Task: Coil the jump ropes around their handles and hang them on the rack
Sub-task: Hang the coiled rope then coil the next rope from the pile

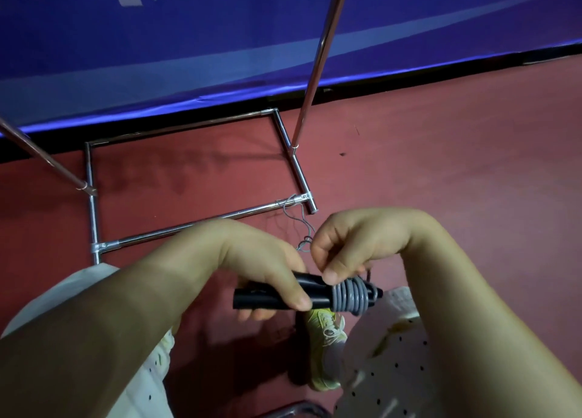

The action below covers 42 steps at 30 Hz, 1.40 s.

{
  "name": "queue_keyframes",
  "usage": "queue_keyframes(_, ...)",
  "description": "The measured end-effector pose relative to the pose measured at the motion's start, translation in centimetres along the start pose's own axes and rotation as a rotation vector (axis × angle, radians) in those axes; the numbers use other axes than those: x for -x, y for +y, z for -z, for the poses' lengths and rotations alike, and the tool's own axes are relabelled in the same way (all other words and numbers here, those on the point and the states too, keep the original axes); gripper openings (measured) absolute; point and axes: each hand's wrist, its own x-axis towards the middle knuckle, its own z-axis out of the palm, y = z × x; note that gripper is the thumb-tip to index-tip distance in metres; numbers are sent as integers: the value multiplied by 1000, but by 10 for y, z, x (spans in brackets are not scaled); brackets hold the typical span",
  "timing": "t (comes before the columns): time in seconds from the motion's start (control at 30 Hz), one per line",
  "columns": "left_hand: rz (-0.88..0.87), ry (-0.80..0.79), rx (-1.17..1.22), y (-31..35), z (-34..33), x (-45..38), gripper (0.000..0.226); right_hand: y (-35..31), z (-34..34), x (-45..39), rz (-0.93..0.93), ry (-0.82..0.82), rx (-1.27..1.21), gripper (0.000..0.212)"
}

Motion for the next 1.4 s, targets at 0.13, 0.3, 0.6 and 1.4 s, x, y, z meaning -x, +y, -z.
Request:
queue_keyframes(0.13, -146, -103, 74, -1, 4, 12, 18, 6, -1, -10, 169, -142, -333, 19)
queue_keyframes(0.3, -282, -219, 125, -12, 7, 17, 36, 10, -4, -20, 242, -146, -386, 34)
queue_keyframes(0.6, -843, -223, 631, -29, 21, 18, 23, -1, 3, -31, 605, 220, -877, 49)
queue_keyframes(1.4, -104, 1101, -118, -15, 27, -8, 21, 2, -10, -37, -90, 1116, -236, 52)
